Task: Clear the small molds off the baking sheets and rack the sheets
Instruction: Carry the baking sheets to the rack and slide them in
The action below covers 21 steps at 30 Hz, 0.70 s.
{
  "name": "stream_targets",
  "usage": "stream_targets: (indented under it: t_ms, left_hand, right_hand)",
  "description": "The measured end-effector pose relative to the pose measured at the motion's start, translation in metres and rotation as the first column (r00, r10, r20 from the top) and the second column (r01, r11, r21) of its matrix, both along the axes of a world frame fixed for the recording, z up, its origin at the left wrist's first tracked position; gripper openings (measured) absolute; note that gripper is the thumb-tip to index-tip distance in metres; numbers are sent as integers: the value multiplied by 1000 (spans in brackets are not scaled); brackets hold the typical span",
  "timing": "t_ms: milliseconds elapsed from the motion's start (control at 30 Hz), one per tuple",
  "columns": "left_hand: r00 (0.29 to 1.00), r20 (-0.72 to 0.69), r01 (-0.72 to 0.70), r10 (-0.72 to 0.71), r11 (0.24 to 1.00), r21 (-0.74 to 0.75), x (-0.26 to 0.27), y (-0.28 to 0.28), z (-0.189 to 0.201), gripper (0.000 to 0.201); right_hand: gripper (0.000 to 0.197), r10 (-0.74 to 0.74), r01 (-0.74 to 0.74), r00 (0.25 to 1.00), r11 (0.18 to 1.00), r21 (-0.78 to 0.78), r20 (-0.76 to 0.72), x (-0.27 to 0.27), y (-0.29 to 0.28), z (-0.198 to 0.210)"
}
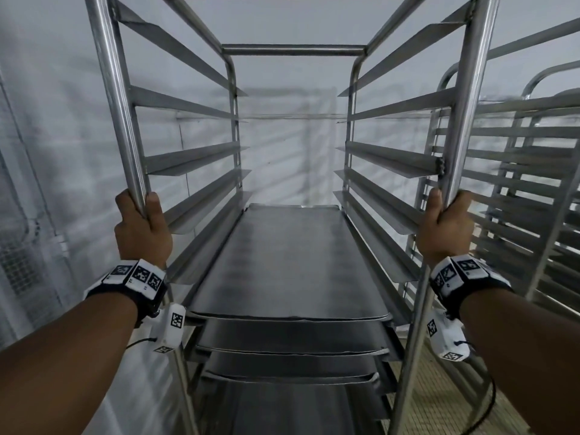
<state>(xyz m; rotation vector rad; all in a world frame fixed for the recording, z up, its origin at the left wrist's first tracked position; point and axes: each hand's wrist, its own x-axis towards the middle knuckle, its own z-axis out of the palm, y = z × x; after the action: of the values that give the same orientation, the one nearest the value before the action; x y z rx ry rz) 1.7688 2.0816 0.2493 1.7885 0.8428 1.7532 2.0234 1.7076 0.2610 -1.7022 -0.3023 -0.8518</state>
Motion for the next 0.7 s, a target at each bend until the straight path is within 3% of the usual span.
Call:
stream_targets:
  t_ms: [700]
  left_hand:
    - [1000,-8,22,-22,1000,15,131,82,-1,50]
  right_hand:
    - [44,-92,92,996,996,-15,7,117,70,-4]
